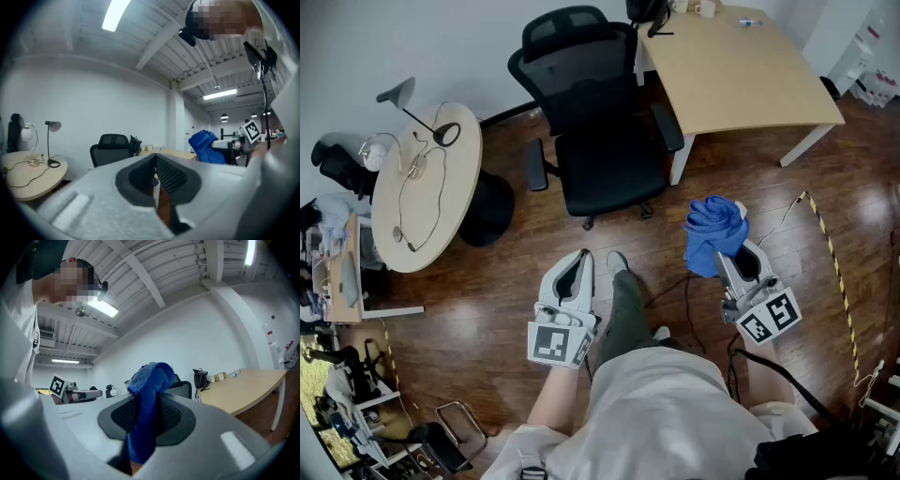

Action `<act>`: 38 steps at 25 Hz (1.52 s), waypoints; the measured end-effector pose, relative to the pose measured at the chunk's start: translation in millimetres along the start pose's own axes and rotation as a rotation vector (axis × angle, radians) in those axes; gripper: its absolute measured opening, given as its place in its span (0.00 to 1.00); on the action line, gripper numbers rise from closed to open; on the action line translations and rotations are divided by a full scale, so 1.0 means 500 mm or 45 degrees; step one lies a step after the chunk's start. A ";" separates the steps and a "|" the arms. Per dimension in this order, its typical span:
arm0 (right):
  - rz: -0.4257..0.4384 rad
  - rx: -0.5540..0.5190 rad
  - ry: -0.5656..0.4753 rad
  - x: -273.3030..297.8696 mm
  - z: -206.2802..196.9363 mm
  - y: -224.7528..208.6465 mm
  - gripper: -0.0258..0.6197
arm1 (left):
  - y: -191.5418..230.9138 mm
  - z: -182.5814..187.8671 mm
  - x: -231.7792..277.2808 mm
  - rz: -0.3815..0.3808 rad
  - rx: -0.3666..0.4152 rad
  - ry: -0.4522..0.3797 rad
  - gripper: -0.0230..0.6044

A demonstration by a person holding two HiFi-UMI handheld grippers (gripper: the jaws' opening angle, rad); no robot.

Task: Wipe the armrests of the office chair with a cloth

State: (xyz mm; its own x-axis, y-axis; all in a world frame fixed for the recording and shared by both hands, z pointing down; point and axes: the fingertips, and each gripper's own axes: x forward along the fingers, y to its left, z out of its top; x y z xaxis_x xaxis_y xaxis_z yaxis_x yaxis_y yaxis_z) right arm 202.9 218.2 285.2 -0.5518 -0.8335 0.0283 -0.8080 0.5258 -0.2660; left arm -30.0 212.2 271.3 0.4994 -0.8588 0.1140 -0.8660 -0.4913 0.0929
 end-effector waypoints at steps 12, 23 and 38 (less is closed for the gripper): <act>-0.085 -0.040 0.179 0.520 -0.058 -0.234 0.18 | 0.352 -0.027 0.409 -0.136 0.058 0.071 0.04; -0.424 -0.162 0.941 0.951 -0.528 -0.719 0.17 | 0.486 -0.210 0.537 -0.075 -0.117 0.207 0.04; -0.242 -0.225 1.112 0.626 -0.632 -0.565 0.17 | 0.482 -0.188 0.566 0.099 -0.123 0.122 0.04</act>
State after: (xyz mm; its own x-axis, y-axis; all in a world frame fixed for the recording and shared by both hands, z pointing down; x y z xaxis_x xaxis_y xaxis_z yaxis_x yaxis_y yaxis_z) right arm 193.1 -137.5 673.7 -0.3083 -0.5215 0.7956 -0.8816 0.4709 -0.0329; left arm -95.0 -135.6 418.7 0.4349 -0.8736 0.2183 -0.8982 -0.4036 0.1741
